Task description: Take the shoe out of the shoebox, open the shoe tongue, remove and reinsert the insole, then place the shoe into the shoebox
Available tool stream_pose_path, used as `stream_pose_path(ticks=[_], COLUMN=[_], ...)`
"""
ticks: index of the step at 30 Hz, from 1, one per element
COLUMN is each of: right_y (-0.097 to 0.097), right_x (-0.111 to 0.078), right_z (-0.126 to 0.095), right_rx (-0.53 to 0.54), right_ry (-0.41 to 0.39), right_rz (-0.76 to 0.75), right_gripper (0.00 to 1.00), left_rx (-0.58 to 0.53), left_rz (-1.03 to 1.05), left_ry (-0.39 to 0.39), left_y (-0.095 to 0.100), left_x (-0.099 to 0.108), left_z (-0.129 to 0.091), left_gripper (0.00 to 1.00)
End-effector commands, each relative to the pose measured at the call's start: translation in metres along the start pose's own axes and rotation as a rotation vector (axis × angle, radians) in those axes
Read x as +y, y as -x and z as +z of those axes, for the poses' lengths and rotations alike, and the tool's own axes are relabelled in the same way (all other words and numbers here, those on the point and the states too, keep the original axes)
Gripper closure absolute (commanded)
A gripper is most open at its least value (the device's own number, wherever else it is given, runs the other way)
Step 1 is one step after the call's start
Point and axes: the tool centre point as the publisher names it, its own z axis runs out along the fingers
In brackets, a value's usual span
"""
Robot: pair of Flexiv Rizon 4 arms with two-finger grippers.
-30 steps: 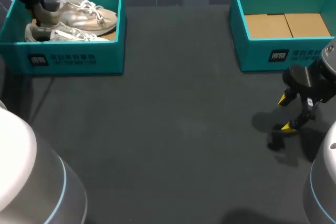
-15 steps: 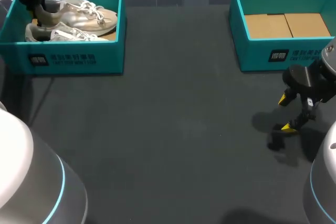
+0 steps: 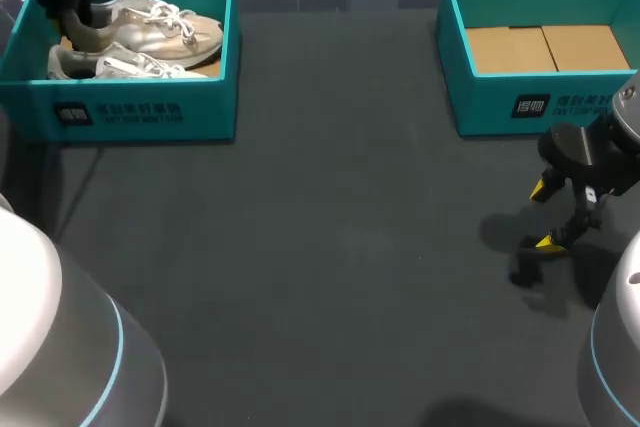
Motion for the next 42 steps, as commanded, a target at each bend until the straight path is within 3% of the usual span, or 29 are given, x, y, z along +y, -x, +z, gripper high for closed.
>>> stream_pose_path(ticks=[1,4,7,12,19,34,42], right_y=[-0.001,-0.001,-0.001,-0.001,-0.001,-0.001,-0.001], right_x=[0.0,0.0,0.0,0.0,0.0,0.0,0.0], right_z=[0.0,0.0,0.0,0.0,0.0,0.0,0.0], right_rx=[-0.003,-0.003,-0.003,-0.003,-0.003,-0.003,-0.003], right_ry=[-0.001,-0.001,-0.001,-0.001,-0.001,-0.001,-0.001], right_rz=[0.0,0.0,0.0,0.0,0.0,0.0,0.0], right_gripper=[0.0,0.0,0.0,0.0,0.0,0.0,0.0], left_rx=[-0.01,-0.022,-0.032,-0.058,-0.079,-0.106,-0.103], left_rz=[0.004,0.006,0.007,0.014,0.007,0.013,0.011], left_ry=[-0.012,-0.007,-0.005,0.017,0.041,0.042,0.036], left_y=[-0.002,-0.001,0.0,0.0,0.0,-0.01,-0.014], left_x=[0.006,0.005,0.003,-0.003,-0.011,-0.052,-0.083], left_z=[-0.005,-0.01,-0.017,-0.034,-0.062,-0.124,-0.134], left_gripper=[0.52,0.47,0.28,0.13,0.01,0.0,0.0])
